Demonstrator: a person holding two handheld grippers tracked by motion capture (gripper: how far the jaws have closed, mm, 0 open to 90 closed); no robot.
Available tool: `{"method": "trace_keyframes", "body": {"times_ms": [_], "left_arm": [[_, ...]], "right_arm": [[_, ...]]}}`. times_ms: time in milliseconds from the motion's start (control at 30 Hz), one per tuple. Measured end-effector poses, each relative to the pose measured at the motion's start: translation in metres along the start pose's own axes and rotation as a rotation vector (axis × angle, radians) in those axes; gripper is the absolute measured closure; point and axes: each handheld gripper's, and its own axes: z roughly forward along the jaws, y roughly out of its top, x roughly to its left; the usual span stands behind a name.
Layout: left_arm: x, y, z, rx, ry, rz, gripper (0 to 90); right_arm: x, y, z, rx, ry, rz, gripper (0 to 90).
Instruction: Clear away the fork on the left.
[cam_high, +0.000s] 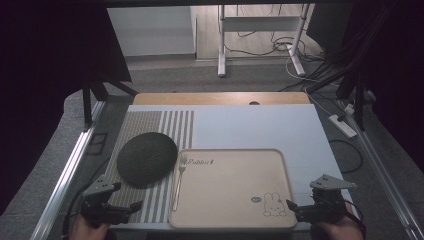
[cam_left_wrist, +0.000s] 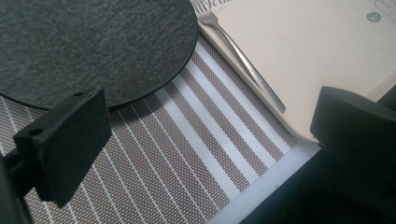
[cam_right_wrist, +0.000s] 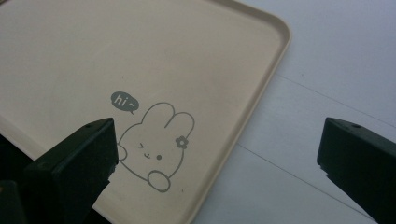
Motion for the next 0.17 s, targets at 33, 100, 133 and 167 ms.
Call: {"method": "trace_keyframes", "body": {"times_ms": [33, 100, 133, 167], "left_arm": [[-0.0009, -0.0005, -0.0005, -0.001, 0.004, 0.004, 0.0], [-0.0013, -0.0005, -0.0004, 0.002, 0.005, 0.006, 0.0], [-0.0012, -0.0004, -0.0004, 0.002, 0.005, 0.005, 0.0], [-0.0009, -0.0001, -0.0004, 0.001, 0.003, 0.004, 0.0]], "right_arm": [[0.0000, 0.0000, 0.0001, 0.001, 0.000, 0.000, 0.0], [0.0000, 0.0002, 0.0005, 0.000, 0.001, 0.001, 0.0], [0.0002, 0.0002, 0.0006, 0.001, -0.001, -0.002, 0.0], [0.0003, 0.0001, 0.0007, 0.002, -0.002, -0.004, 0.0]]}}
